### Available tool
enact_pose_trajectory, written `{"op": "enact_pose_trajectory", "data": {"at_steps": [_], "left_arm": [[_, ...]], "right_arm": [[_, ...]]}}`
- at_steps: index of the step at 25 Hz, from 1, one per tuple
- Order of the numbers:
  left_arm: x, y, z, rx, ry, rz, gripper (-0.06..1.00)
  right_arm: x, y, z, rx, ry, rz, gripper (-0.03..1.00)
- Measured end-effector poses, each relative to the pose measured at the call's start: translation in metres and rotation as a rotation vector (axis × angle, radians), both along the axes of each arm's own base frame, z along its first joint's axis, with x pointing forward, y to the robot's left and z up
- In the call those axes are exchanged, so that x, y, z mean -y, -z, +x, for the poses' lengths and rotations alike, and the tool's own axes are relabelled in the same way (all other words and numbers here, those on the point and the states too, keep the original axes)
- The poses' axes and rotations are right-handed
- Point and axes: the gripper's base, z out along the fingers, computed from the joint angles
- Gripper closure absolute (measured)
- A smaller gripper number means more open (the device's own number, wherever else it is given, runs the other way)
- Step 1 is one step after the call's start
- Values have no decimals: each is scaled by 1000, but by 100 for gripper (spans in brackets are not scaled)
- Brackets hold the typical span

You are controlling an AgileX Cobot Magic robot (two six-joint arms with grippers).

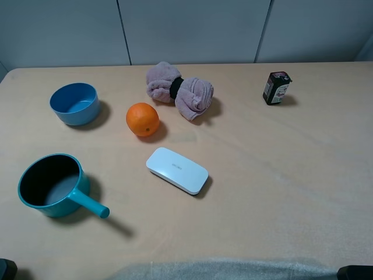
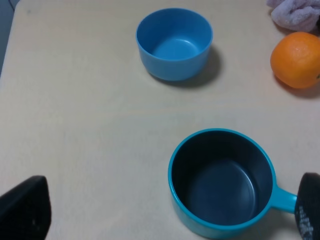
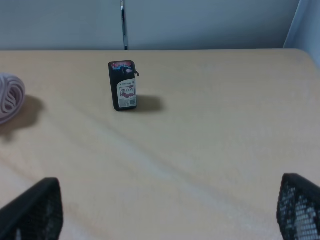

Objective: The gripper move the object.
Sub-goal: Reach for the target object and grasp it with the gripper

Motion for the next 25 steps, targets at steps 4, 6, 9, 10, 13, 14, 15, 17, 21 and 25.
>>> {"op": "enact_pose_trajectory", "data": {"at_steps": [4, 6, 9, 10, 13, 14, 15, 17, 21, 25], "left_arm": [[0, 0, 0, 0, 0, 0, -5], [0, 0, 0, 0, 0, 0, -5], [0, 0, 0, 0, 0, 0, -5], [0, 0, 0, 0, 0, 0, -5], [0, 0, 0, 0, 0, 0, -5], [0, 0, 0, 0, 0, 0, -5], [0, 0, 0, 0, 0, 0, -5], [0, 0, 0, 0, 0, 0, -5], [0, 0, 0, 0, 0, 0, -5], [0, 0, 0, 0, 0, 0, -5]], "right_arm": [[0, 0, 0, 0, 0, 0, 29], [0, 0, 0, 0, 0, 0, 29], [0, 0, 0, 0, 0, 0, 29], [0, 0, 0, 0, 0, 0, 29], [0, 0, 0, 0, 0, 0, 29], [0, 0, 0, 0, 0, 0, 29], [0, 0, 0, 0, 0, 0, 29], [0, 0, 0, 0, 0, 0, 29], [0, 0, 0, 0, 0, 0, 29], [0, 0, 0, 0, 0, 0, 29]]}}
